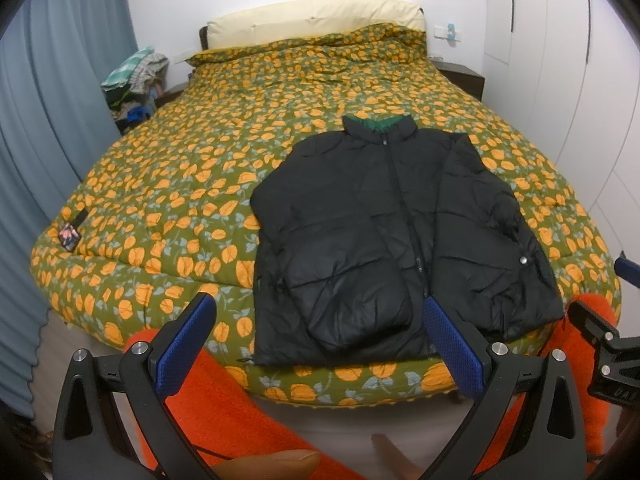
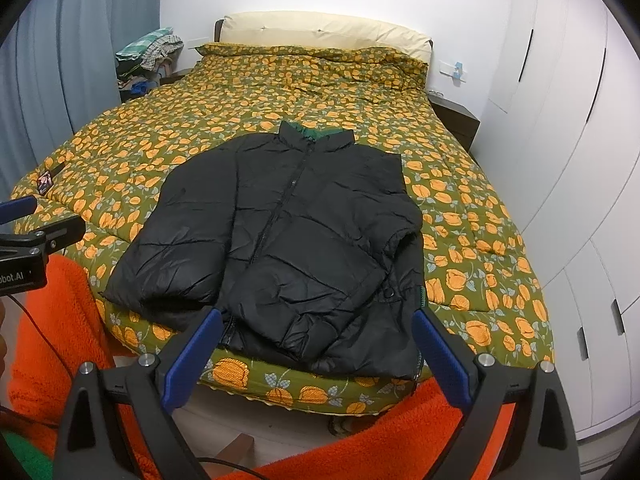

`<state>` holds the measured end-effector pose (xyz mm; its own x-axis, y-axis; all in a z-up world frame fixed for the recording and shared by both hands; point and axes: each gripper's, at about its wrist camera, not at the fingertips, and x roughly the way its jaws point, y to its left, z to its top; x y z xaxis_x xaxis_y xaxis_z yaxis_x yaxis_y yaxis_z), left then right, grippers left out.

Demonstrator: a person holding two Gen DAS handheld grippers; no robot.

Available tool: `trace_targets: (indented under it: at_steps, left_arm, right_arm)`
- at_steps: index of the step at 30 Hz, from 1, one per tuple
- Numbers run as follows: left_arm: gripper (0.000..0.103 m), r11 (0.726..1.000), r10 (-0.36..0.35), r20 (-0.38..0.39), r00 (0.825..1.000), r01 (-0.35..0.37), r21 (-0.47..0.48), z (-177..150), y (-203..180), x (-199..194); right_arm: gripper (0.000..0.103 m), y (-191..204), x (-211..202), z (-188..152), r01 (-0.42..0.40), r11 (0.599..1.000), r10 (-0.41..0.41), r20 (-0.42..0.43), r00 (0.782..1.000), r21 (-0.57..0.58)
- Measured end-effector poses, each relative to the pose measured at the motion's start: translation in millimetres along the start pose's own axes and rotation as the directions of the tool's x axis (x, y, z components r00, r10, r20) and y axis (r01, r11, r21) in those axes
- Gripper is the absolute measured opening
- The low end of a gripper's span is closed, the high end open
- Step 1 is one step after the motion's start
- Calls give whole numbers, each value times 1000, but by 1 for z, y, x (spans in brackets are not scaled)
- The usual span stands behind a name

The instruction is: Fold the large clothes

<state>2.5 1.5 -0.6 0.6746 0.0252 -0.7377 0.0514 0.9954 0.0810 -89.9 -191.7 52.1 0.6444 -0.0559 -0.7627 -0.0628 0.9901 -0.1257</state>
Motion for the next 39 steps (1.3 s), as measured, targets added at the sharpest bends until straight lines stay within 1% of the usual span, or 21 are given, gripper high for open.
trace_targets:
  at_steps: [13,22,39]
  left_arm:
    - [103,1000,-1,-1,1000,1,-1,-1,-1,1]
    - [103,1000,-6,5,1000,6,4,-3,-8,2]
    - [103,1000,-8,3,1000,8,4,-3,-7,0]
  right_arm:
    - [98,4,0,-3,-9,1000,9,0,1000,-12]
    - [98,5,-1,-3,-10,1000,10,-1,1000,-13]
    - [98,10,-1,-4,-20,1000,20,-5,1000,-23]
